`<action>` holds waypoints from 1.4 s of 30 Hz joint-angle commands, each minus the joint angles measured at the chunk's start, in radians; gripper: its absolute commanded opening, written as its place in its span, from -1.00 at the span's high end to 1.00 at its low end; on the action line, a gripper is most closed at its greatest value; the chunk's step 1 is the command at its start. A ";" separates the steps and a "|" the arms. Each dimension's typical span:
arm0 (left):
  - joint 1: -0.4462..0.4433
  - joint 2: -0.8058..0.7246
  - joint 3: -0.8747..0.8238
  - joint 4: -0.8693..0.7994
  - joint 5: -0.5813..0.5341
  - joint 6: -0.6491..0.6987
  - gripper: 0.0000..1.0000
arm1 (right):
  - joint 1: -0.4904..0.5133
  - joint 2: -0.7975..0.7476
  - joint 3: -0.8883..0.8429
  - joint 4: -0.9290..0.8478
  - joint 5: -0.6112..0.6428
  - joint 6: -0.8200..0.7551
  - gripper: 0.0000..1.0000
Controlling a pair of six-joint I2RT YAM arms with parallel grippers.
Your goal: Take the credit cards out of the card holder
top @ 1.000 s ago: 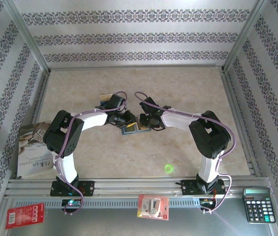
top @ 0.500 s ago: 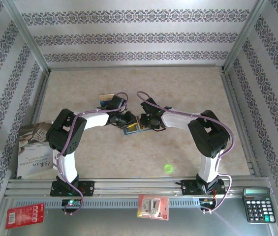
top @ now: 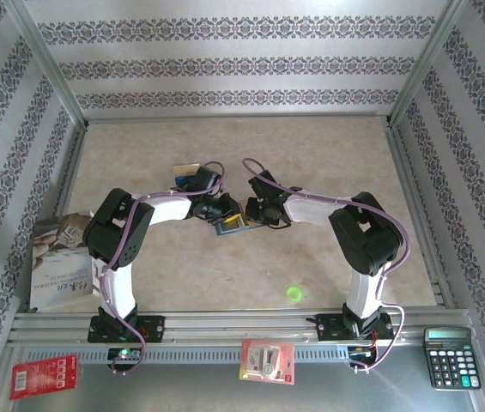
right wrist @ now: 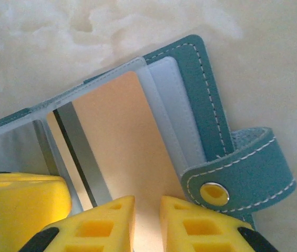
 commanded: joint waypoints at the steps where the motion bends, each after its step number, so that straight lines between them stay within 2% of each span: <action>1: -0.012 0.030 0.016 -0.001 -0.013 -0.005 0.67 | -0.008 -0.025 -0.027 -0.008 -0.014 0.004 0.57; 7: -0.012 0.018 -0.013 -0.072 -0.059 0.040 0.66 | -0.012 -0.053 -0.007 -0.063 0.084 -0.083 0.54; 14: -0.012 0.018 -0.020 -0.067 -0.055 0.044 0.66 | -0.020 -0.019 0.019 -0.110 0.128 -0.137 0.51; 22: -0.011 0.025 -0.017 -0.053 -0.037 0.035 0.66 | -0.022 0.023 0.032 -0.108 0.053 -0.137 0.54; 27: 0.002 0.030 -0.043 0.012 0.007 -0.001 0.69 | -0.022 0.042 0.036 -0.099 0.008 -0.129 0.56; 33: 0.011 0.030 -0.066 0.056 0.034 -0.025 0.69 | -0.023 0.057 0.038 -0.103 0.009 -0.123 0.57; 42: 0.014 0.019 -0.059 0.063 0.049 -0.027 0.82 | -0.027 0.059 0.039 -0.111 0.013 -0.122 0.58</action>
